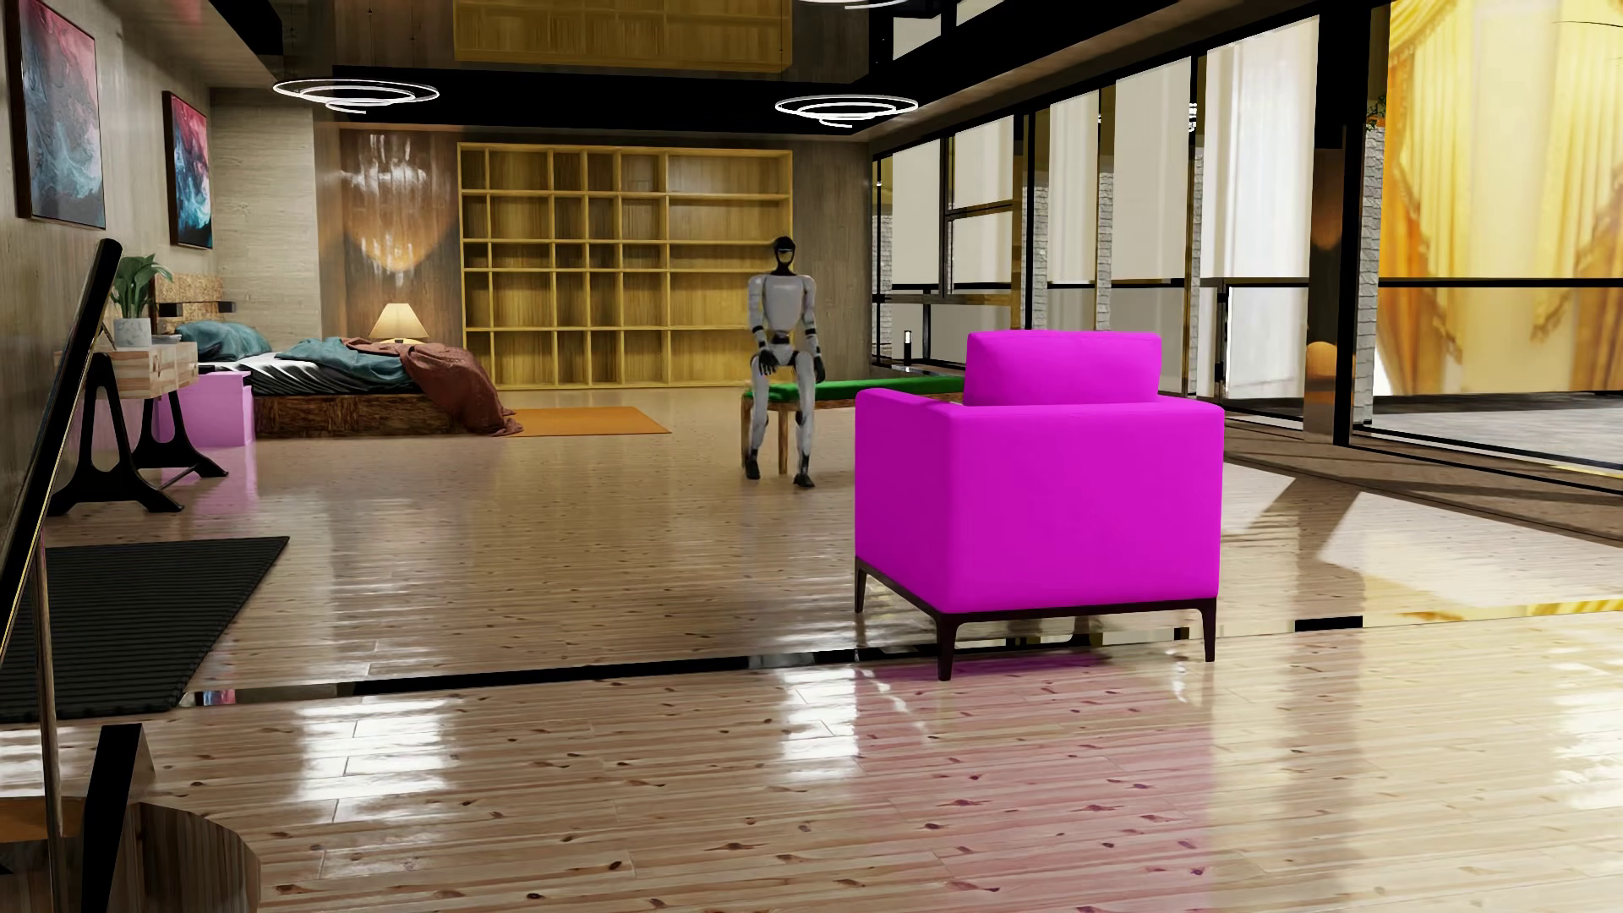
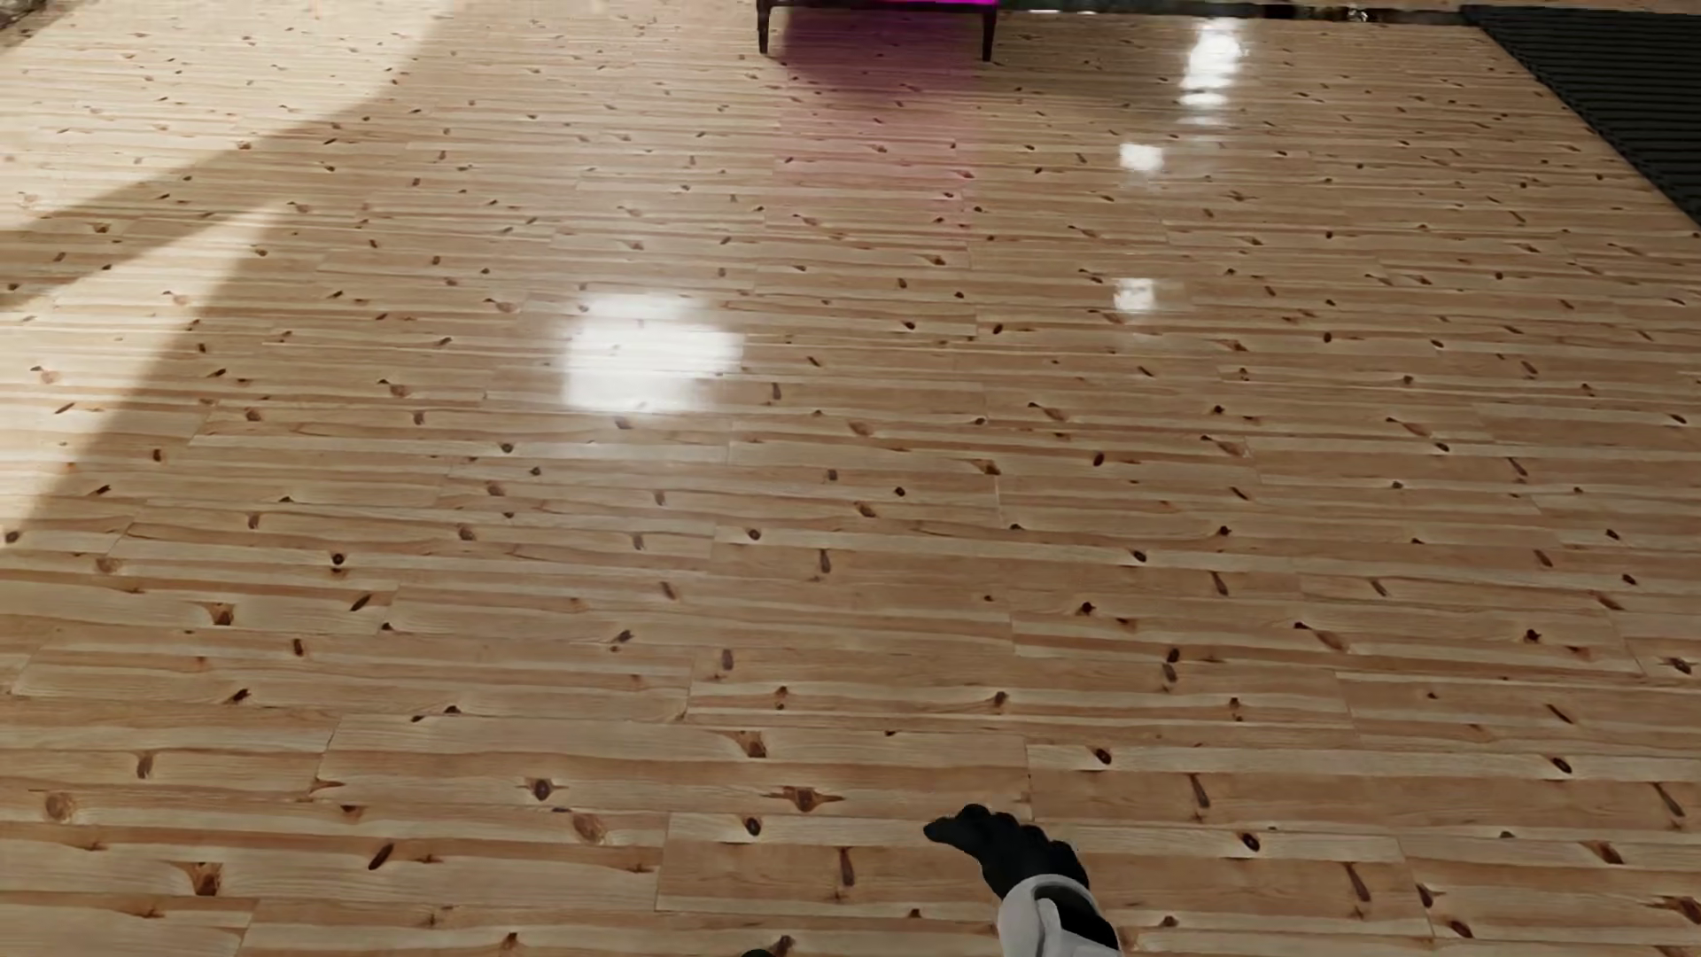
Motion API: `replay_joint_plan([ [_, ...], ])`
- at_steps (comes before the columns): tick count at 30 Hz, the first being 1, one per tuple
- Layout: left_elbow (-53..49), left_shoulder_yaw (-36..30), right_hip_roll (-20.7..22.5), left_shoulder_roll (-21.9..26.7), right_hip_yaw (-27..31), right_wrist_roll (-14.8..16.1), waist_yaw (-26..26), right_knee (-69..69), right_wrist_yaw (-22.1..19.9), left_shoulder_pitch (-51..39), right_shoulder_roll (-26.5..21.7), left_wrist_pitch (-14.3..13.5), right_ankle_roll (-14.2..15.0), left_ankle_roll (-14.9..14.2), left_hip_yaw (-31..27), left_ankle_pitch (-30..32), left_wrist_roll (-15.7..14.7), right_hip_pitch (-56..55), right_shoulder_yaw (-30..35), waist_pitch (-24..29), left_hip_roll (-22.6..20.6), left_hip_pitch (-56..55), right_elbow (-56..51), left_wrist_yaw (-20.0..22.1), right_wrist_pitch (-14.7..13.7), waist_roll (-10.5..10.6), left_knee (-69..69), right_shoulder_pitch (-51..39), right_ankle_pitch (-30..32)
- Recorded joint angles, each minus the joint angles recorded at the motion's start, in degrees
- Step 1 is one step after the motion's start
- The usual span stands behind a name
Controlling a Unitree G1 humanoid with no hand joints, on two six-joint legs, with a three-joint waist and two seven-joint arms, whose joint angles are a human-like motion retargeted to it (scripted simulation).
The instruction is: Walk towards the pink armchair
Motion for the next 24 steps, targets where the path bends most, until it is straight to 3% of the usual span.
replay_joint_plan([
  [2, -0.6, 1.6, -5.6, -1.0, -2.4, -3.9, 0.4, 16.8, 5.1, -1.6, -1.5, -0.8, 6.7, 1.7, 1.9, -3.9, -0.1, -7.7, 5.3, -0.6, -2.9, 3.9, 6.1, 1.4, 2.9, -2.1, 0.5, 1.3, 14.0],
  [3, -1.4, 2.1, -8.8, -1.5, -3.3, -7.0, 0.4, 24.7, 6.5, -3.3, -2.7, -0.7, 8.0, 2.2, 2.7, -6.2, -0.3, -12.2, 8.4, -0.6, -4.1, 5.7, 6.6, 2.0, 3.7, -3.0, 1.1, 2.2, 14.9],
  [4, -1.6, 2.4, -10.3, -1.4, -3.1, -8.1, 0.2, 31.6, 5.8, -4.1, -3.7, -2.2, 6.8, 2.6, 3.3, -8.4, -0.5, -17.2, 9.3, -0.4, -5.4, 7.5, 5.4, 3.6, 4.5, -3.8, 1.9, 3.7, 12.4],
  [5, -1.8, 2.4, -10.6, -1.2, -2.3, -6.4, -0.1, 36.2, 3.6, -5.2, -4.4, -3.5, 5.9, 2.9, 3.7, -10.6, -0.6, -22.0, 7.6, 0.0, -6.4, 9.3, 3.5, 5.0, 5.0, -4.5, 2.6, 5.5, 9.3],
  [7, -1.0, 2.6, -9.8, -0.6, -0.9, 1.0, -1.0, 37.8, -0.1, -8.6, -5.0, -5.2, 4.5, 3.0, 3.9, -14.8, -0.5, -30.3, 1.4, 0.7, -7.7, 13.5, -1.0, 7.3, 3.8, -5.2, 3.8, 10.2, 1.2],
  [9, -1.1, 2.1, -7.9, -0.1, 0.1, 5.8, -2.4, 29.2, 0.4, -10.8, -5.7, -6.1, 2.2, 2.7, 3.5, -18.5, -0.5, -35.9, -1.5, 1.3, -8.3, 18.1, -3.8, 7.9, 2.2, -5.4, 4.0, 13.3, -6.6],
  [11, -2.0, 0.2, -6.0, 1.0, 0.5, 5.4, -4.0, 11.5, 1.1, -12.4, -6.2, -6.6, 1.7, 2.1, 2.8, -20.9, -0.5, -38.3, -1.0, 1.3, -8.2, 22.9, -5.3, 7.4, 2.0, -5.1, 2.3, 14.9, -7.8],
  [12, -2.2, -0.8, -4.7, 1.6, 1.2, 5.0, -4.8, 0.4, 1.3, -13.1, -6.1, -6.7, 1.0, 1.8, 2.4, -21.6, -0.4, -38.2, -1.1, 1.2, -8.1, 25.5, -5.8, 7.0, 2.0, -4.8, 0.5, 15.8, -4.7],
  [14, -2.6, -2.3, -3.1, 2.3, 1.9, 5.5, -6.1, -20.7, 0.5, -14.0, -5.1, -6.5, 2.7, 1.3, 1.3, -22.4, -0.6, -36.5, -3.1, 0.8, -7.9, 30.5, -6.1, 6.3, 2.6, -4.1, -3.2, 17.7, -1.1],
  [15, -2.7, -2.7, -2.8, 2.2, 2.0, 5.3, -6.4, -24.7, -1.1, -14.1, -4.7, -6.3, 4.4, 1.1, 0.8, -22.7, -0.8, -36.6, -3.9, 0.8, -8.0, 32.3, -5.6, 6.3, 3.5, -3.7, -3.3, 18.5, -0.7],
  [17, -3.0, -3.0, -1.8, 2.0, 1.7, 3.1, -6.7, -18.6, -4.5, -12.8, -3.8, -5.8, 2.3, 0.4, 0.0, -22.9, -1.2, -38.2, -3.4, 0.7, -7.9, 35.9, -2.3, 6.7, 5.6, -3.0, -1.7, 19.2, 1.7],
  [18, -2.8, -3.0, -1.1, 2.0, 1.5, 2.1, -6.8, -15.4, -4.9, -11.6, -3.0, -5.4, 0.6, -0.1, -0.5, -21.2, -1.5, -37.8, -3.1, 0.5, -7.2, 37.4, 0.3, 6.8, 6.5, -2.5, -0.3, 19.2, 5.0],
  [20, -1.3, -2.3, 1.1, 2.0, 0.4, 1.8, -6.8, -11.7, -4.0, -8.3, -1.0, -3.7, 0.1, -0.1, -1.3, -13.4, -1.8, -35.2, -4.4, 0.0, -4.3, 38.2, 4.7, 6.0, 7.7, -0.5, 5.8, 18.8, 5.0],
  [22, 1.6, -3.6, 3.1, 2.8, -2.4, 2.3, -6.8, -11.4, -3.5, -6.1, 1.0, -1.8, -0.8, -5.1, -1.8, -0.2, -0.6, -31.0, -6.4, -0.1, 1.2, 32.3, 5.7, 2.2, 6.9, 1.7, 21.8, 18.3, 1.2],
  [24, 2.2, -8.2, 5.5, 5.9, -5.3, 1.9, -6.3, -12.3, -3.6, -5.3, 2.1, -3.2, -1.4, -10.4, -2.3, 12.0, 2.6, -26.8, -6.6, 0.2, 8.5, 22.1, 3.7, -4.3, 3.7, 3.9, 39.9, 17.1, -2.1],
])
